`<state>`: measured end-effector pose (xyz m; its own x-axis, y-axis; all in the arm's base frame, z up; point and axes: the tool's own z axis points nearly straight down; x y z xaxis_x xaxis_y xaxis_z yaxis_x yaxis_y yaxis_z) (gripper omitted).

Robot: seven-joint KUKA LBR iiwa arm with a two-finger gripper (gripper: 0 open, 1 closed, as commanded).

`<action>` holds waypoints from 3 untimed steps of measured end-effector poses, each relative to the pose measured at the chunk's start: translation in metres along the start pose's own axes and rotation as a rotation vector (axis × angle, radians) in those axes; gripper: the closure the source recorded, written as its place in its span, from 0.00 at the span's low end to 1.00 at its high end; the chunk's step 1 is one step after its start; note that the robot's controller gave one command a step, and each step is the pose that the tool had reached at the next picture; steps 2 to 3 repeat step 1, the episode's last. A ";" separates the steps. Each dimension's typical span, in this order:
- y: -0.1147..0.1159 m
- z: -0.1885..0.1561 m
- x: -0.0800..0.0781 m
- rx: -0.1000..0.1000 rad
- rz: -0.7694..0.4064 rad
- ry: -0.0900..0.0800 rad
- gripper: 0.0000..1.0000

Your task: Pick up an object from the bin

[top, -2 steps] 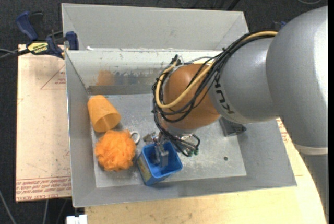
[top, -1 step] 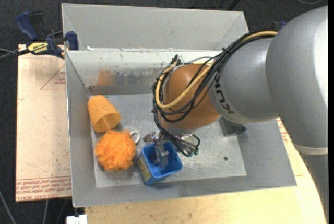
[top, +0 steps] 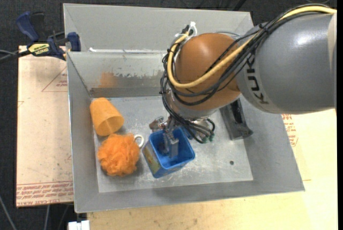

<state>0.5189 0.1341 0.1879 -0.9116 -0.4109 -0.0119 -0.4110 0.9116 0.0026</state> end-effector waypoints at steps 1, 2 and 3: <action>0.000 0.000 0.000 0.000 0.000 0.000 1.00; 0.000 0.000 0.000 0.000 0.000 0.000 1.00; 0.000 0.000 0.000 0.000 0.000 0.000 1.00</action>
Offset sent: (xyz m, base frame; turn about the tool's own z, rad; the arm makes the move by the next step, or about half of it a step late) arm 0.0082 0.0063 0.0996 -0.0165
